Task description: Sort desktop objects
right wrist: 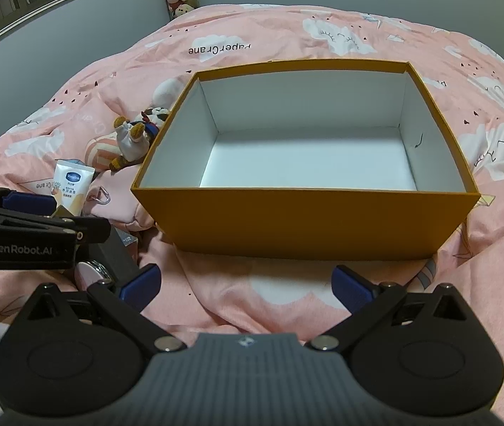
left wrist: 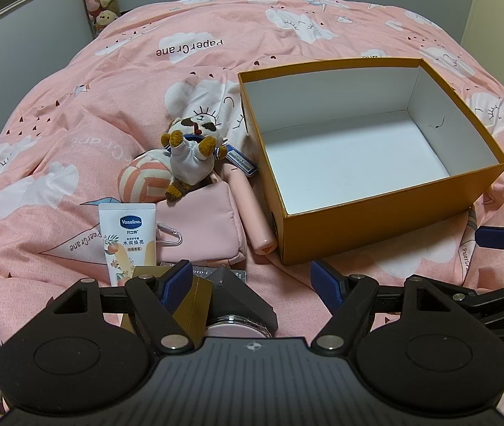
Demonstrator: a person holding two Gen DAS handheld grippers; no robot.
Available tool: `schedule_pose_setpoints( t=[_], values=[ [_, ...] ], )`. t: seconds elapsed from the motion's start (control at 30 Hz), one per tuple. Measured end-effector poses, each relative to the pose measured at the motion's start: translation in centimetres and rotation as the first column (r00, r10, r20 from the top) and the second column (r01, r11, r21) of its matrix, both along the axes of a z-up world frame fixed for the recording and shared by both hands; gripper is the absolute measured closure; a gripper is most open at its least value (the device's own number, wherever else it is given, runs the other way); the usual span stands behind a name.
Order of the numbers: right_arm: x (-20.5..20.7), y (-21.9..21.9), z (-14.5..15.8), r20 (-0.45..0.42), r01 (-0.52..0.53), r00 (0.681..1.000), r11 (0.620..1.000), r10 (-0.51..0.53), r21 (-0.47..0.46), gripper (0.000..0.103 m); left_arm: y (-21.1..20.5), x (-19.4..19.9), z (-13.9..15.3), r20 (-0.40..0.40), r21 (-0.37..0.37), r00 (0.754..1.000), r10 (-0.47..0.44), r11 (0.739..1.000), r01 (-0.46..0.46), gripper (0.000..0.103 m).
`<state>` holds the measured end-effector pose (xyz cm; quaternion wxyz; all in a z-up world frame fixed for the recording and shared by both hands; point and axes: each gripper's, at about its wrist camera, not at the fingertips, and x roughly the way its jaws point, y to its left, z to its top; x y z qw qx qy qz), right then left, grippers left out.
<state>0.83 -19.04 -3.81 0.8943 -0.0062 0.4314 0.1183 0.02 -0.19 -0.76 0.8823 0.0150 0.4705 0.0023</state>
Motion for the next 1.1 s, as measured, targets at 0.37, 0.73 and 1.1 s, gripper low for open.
schedule_pose_setpoints(
  t=[0.37, 0.73, 1.1],
  values=[
    [0.0, 0.0, -0.1, -0.006, 0.006, 1.0, 1.0, -0.006, -0.001, 0.001, 0.0, 0.0, 0.0, -0.001, 0.0, 1.0, 0.0, 1.0, 0.0, 0.017],
    [0.1, 0.0, -0.3, -0.014, 0.008, 1.0, 1.0, -0.008, 0.003, 0.001, -0.5, -0.2, -0.1, -0.003, 0.0, 1.0, -0.003, 1.0, 0.003, 0.017],
    [1.2, 0.5, 1.0, 0.024, -0.047, 0.999, 0.999, 0.048, -0.012, 0.007, 0.8, 0.3, 0.8, 0.019, -0.017, 1.0, -0.013, 1.0, 0.013, 0.019]
  ],
)
